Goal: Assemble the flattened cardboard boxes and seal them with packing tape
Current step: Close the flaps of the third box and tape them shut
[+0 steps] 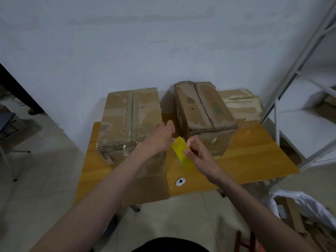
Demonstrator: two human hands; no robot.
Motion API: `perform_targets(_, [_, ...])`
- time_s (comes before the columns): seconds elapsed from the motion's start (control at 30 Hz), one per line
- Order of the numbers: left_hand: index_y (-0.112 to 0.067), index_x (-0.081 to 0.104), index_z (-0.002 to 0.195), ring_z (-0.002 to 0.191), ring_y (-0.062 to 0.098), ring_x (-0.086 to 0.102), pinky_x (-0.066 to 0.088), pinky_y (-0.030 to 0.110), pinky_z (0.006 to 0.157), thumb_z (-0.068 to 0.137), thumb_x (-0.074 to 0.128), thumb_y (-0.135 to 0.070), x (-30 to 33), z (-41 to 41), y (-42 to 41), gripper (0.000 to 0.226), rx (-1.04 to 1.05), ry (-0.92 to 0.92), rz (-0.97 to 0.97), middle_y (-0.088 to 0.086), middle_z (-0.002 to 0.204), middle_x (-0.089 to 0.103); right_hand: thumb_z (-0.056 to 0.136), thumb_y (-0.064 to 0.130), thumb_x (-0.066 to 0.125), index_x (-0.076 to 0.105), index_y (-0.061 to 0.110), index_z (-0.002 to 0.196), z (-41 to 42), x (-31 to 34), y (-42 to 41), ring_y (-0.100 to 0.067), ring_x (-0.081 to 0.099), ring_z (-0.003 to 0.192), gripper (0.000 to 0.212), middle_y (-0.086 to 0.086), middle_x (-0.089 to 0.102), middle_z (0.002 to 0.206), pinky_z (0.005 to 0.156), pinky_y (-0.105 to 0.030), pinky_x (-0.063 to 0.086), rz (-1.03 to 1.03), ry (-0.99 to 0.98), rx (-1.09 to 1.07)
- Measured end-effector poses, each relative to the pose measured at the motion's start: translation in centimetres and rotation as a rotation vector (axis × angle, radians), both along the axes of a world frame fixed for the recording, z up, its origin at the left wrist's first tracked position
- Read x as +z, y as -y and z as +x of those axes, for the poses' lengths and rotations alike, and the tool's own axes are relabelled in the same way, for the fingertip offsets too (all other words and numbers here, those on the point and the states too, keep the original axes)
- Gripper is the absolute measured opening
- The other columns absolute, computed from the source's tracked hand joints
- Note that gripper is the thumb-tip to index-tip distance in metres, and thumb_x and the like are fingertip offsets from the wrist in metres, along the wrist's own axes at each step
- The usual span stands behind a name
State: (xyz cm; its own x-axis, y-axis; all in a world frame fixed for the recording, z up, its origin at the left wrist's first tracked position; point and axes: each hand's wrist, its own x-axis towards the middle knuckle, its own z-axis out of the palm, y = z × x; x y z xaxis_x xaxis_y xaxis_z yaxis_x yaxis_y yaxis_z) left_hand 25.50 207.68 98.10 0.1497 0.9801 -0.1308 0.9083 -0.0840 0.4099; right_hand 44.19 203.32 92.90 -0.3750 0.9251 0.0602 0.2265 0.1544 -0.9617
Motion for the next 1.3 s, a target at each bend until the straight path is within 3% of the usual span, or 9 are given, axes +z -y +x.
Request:
perform_targets(0.27, [-0.028,0.044,0.106,0.108,0.017,0.049,0.043,0.034,0.089,0.090,0.069,-0.031,-2.0,0.2,0.8,0.030,-0.071,0.000,0.126,-0.004,0.115,0.045,0.102,0.016,0.052,0.043,0.020,0.106,2.5,-3.7,-2.4,-0.021,0.045,0.077,0.010,-0.015,0.047,0.087,0.067,-0.036,0.040,-0.089,0.084,-0.156])
perform_targets(0.37, [-0.027,0.048,0.119,0.116,0.015,0.048,0.039,0.030,0.091,0.091,0.067,-0.033,-2.7,-0.4,1.5,0.035,-0.103,-0.051,0.186,-0.004,0.126,0.044,0.098,0.008,0.055,0.037,0.019,0.114,3.4,-6.9,-4.1,-0.022,0.043,0.074,0.026,-0.008,0.042,0.086,0.064,-0.037,0.039,-0.169,0.190,-0.227])
perform_targets(0.47, [-0.028,0.048,0.125,0.121,0.017,0.047,0.044,0.035,0.098,0.092,0.066,-0.034,-3.2,-1.3,2.2,0.039,-0.122,-0.097,0.218,-0.003,0.133,0.044,0.093,0.002,0.061,0.032,0.018,0.117,3.9,-10.6,-5.6,-0.033,0.054,0.072,0.041,-0.016,0.051,0.087,0.060,-0.044,0.044,-0.200,0.410,-0.166])
perform_targets(0.57, [-0.026,0.049,0.128,0.124,0.018,0.046,0.044,0.037,0.102,0.092,0.065,-0.032,-3.6,-2.4,2.6,0.040,-0.107,-0.137,0.242,-0.003,0.134,0.043,0.091,0.002,0.062,0.032,0.017,0.111,3.8,-13.9,-6.4,-0.023,0.048,0.057,0.039,-0.002,0.045,0.073,0.049,-0.034,0.032,-0.187,0.584,-0.098])
perform_targets(0.67, [-0.025,0.048,0.132,0.128,0.017,0.043,0.040,0.039,0.108,0.092,0.064,-0.030,-3.8,-3.4,3.0,0.044,-0.085,-0.160,0.278,-0.002,0.137,0.042,0.087,0.000,0.060,0.034,0.016,0.112,3.5,-17.3,-7.1,-0.038,0.057,0.064,0.039,-0.007,0.045,0.067,0.048,-0.035,0.026,-0.143,0.749,-0.049])
perform_targets(0.83, [-0.026,0.037,0.145,0.136,0.019,0.038,0.036,0.039,0.114,0.090,0.066,-0.038,-3.9,-5.6,2.5,0.063,-0.025,-0.234,0.234,-0.003,0.147,0.036,0.092,0.005,0.056,0.021,0.010,0.152,2.7,-21.2,-7.9,-0.032,0.064,0.095,0.070,-0.015,0.064,0.108,0.068,-0.037,0.044,-0.152,0.980,0.017])
perform_targets(1.13, [-0.027,0.025,0.152,0.141,0.017,0.034,0.037,0.041,0.114,0.086,0.070,-0.044,-4.5,-10.5,2.8,0.082,0.130,-0.280,0.122,-0.011,0.156,0.024,0.100,0.008,0.052,0.005,0.012,0.158,1.0,-25.0,-8.2,-0.029,0.063,0.102,0.075,-0.016,0.056,0.133,0.062,-0.035,0.042,-0.204,1.106,0.107])
perform_targets(1.23, [-0.030,0.019,0.155,0.142,0.017,0.034,0.037,0.039,0.114,0.087,0.070,-0.043,-4.8,-11.2,2.9,0.085,0.130,-0.280,0.123,-0.011,0.159,0.021,0.099,0.013,0.057,0.013,0.009,0.156,0.5,-24.5,-8.3,-0.032,0.061,0.110,0.072,-0.017,0.050,0.139,0.066,-0.036,0.044,-0.225,1.107,0.097])
perform_targets(1.3, [-0.031,0.012,0.156,0.143,0.019,0.033,0.038,0.040,0.113,0.088,0.069,-0.044,-4.9,-11.6,2.9,0.090,0.131,-0.272,0.114,-0.011,0.161,0.017,0.097,0.025,0.063,0.035,0.006,0.143,-0.1,-22.5,-8.4,-0.033,0.062,0.104,0.057,-0.017,0.053,0.131,0.062,-0.036,0.042,-0.193,1.079,0.058])
